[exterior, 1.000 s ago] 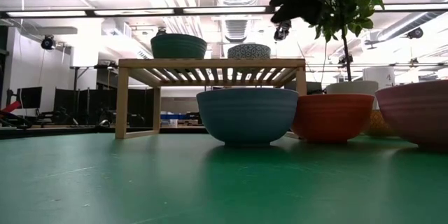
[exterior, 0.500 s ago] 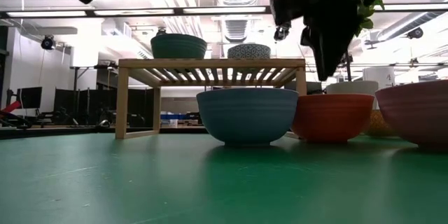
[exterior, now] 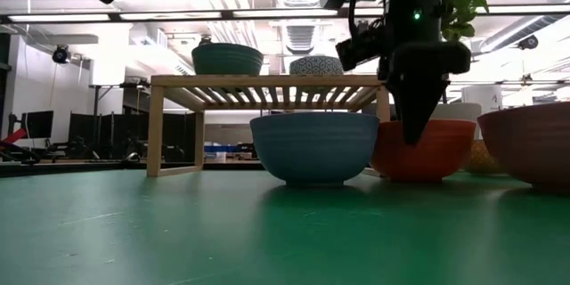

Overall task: Place and stack bowls onto a shelf
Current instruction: Stack the large orange bowl on the green bowl on the shelf

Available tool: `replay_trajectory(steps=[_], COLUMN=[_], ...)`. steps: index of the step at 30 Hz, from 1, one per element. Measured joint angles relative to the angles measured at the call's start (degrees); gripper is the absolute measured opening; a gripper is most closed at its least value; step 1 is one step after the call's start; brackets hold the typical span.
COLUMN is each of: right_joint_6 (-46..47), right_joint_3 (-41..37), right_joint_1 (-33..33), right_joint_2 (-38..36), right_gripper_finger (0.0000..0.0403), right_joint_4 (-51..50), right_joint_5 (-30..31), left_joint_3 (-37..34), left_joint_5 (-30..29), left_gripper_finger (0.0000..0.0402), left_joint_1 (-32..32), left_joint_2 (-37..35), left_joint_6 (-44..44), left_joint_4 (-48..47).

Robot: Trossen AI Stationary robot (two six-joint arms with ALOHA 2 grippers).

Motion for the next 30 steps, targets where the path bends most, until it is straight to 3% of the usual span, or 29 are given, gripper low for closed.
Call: replay_trajectory(steps=[6, 15, 24, 30], right_joint_6=[0.0, 0.5, -0.5, -6.9], right_joint_3=[0.0, 3.0, 15.7, 23.6], right_joint_1=[0.1, 0.1, 1.1, 2.8], right_joint_2=[0.4, -3.8, -8.2, -10.3], right_gripper_finger=[0.0020, 0.0011, 0.0011, 0.0011], right_joint_4=[-0.5, -4.1, -11.7, -8.0], right_joint_5=[-0.8, -2.2, -6.4, -2.6], left_joint_3=[0.0, 0.0, 0.0, 0.0], left_joint_5=[0.0, 0.0, 0.0, 0.0], left_gripper_finger=[0.0139, 0.0139, 0.0139, 0.0139], left_joint_1=[0.0, 0.0, 0.0, 0.0], left_joint_2=[0.2, 0.4, 1.2, 1.5], left_joint_6=[0.0, 0.9, 1.3, 2.0], left_joint_4=[0.0, 1.1, 1.8, 3.1])
